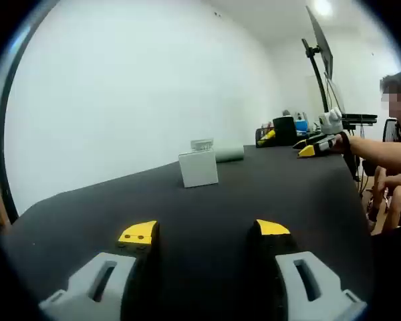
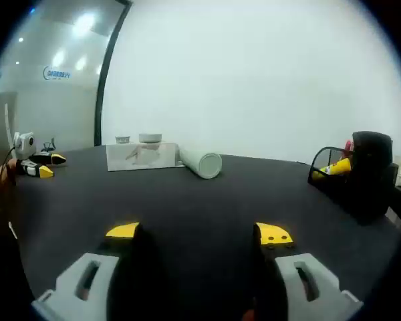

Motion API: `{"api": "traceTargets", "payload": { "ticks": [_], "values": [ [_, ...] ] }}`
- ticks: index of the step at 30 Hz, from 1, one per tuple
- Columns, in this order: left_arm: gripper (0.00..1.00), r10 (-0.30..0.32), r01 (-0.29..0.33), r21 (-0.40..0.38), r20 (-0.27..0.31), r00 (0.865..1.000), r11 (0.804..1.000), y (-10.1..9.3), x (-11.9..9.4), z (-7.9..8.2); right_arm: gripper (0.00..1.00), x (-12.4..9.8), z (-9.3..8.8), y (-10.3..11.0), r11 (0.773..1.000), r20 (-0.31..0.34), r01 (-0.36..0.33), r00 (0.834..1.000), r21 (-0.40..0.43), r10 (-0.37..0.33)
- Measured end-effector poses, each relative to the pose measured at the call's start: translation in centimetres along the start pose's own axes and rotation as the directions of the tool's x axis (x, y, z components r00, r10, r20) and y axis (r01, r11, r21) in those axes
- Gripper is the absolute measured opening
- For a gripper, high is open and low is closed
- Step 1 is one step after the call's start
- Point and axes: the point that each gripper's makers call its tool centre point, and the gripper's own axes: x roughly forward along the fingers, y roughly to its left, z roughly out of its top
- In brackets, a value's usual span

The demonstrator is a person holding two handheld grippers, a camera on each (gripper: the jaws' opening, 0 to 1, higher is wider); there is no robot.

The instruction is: Assemble the cup parts correctly, then place the assembled cup into the box.

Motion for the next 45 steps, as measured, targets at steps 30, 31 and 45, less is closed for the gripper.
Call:
{"api": "traceTargets", "payload": {
  "ticks": [30,31,45],
  "values": [
    [0.52,-0.003,0.003,0.002,0.001,1.000,1.000,0.0,0.0,0.0,0.63,0.0,0.0,0.1,1.000,0.001,-0.001,1.000,0.000,0.001],
    [0.52,-0.003,0.003,0.002,0.001,1.000,1.000,0.0,0.0,0.0,0.63,0.0,0.0,0.1,1.000,0.001,-0.001,1.000,0.000,0.001],
    [0.89,-0.071,0.068,-0.035,-0.101,0.992,0.997,0.3,-1.9,2.7,0.70,-1.4,2.6,1.2,0.993,0.000,-0.090,0.996,0.082,0.090]
  ]
}}
